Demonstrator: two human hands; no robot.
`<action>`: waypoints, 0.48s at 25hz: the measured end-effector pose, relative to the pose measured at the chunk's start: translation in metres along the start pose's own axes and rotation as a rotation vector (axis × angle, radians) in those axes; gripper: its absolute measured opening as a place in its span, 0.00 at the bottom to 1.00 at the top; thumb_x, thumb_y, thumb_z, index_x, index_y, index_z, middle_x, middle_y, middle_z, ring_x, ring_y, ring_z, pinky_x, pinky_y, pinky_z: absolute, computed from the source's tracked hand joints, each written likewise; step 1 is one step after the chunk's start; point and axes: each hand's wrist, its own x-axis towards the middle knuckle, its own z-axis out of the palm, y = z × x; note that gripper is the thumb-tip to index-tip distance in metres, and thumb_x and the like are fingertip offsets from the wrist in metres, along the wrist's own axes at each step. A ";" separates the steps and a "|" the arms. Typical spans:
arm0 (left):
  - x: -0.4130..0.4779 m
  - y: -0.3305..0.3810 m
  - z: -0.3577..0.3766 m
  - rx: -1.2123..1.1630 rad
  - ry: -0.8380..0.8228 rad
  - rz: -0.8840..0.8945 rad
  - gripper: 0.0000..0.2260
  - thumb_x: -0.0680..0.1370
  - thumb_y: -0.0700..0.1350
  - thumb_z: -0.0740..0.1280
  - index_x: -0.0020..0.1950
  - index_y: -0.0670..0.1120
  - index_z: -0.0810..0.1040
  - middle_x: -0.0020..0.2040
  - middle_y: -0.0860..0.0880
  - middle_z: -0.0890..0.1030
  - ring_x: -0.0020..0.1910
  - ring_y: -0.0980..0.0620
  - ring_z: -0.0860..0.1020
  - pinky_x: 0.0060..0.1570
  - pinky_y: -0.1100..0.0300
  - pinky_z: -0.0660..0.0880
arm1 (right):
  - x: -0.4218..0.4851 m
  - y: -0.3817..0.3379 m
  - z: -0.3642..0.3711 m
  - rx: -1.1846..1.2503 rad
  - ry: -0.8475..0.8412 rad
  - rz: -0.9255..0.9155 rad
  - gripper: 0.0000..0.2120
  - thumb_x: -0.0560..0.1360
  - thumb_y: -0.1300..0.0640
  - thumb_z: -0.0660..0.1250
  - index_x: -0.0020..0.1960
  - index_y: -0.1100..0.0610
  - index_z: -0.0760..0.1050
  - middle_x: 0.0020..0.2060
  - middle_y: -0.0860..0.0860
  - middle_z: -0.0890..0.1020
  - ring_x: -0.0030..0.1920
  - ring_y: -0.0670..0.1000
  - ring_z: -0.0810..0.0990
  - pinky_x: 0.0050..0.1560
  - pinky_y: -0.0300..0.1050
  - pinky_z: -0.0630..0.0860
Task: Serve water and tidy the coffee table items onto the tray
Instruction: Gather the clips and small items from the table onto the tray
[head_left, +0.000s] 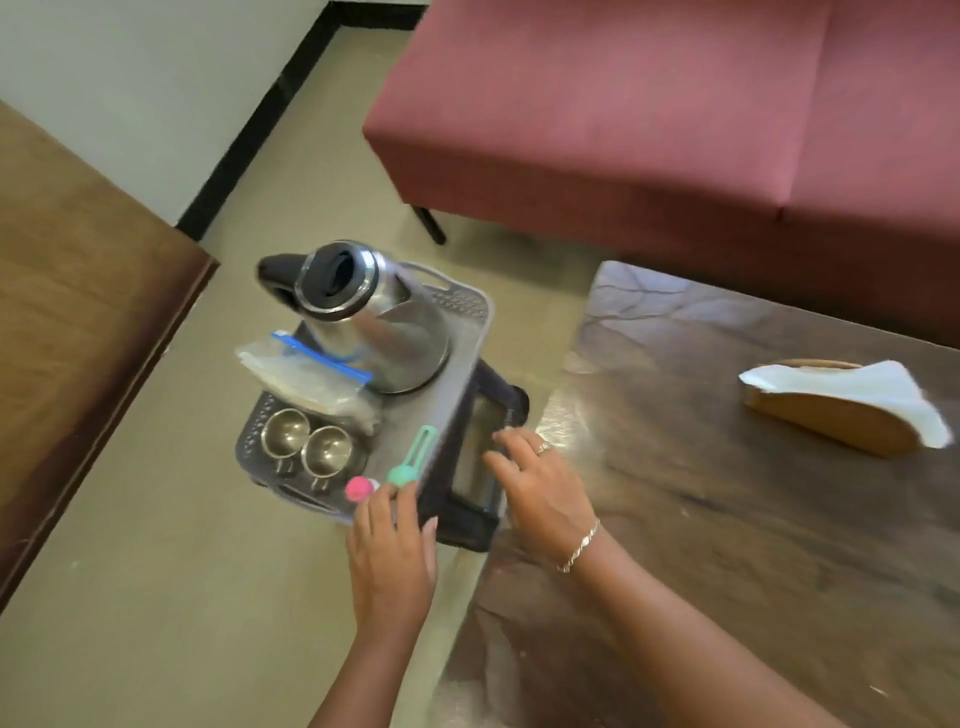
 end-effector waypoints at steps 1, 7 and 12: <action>-0.011 0.023 -0.001 0.002 -0.040 0.044 0.14 0.72 0.46 0.65 0.53 0.39 0.79 0.47 0.38 0.80 0.45 0.37 0.79 0.42 0.49 0.78 | -0.031 0.012 -0.010 0.001 0.015 0.065 0.08 0.64 0.67 0.66 0.43 0.60 0.78 0.46 0.57 0.81 0.47 0.58 0.80 0.49 0.44 0.72; -0.074 0.151 0.022 -0.010 -0.280 0.264 0.20 0.68 0.49 0.55 0.43 0.39 0.82 0.43 0.36 0.81 0.41 0.34 0.80 0.35 0.46 0.79 | -0.215 0.076 -0.070 0.000 -0.007 0.440 0.18 0.54 0.65 0.76 0.42 0.56 0.79 0.45 0.53 0.82 0.44 0.54 0.81 0.43 0.38 0.78; -0.102 0.258 0.035 0.085 -0.348 0.485 0.16 0.67 0.48 0.59 0.41 0.40 0.81 0.43 0.37 0.81 0.43 0.35 0.80 0.30 0.47 0.78 | -0.333 0.130 -0.128 -0.057 0.100 0.711 0.23 0.50 0.69 0.72 0.44 0.57 0.79 0.43 0.53 0.81 0.42 0.54 0.81 0.43 0.39 0.78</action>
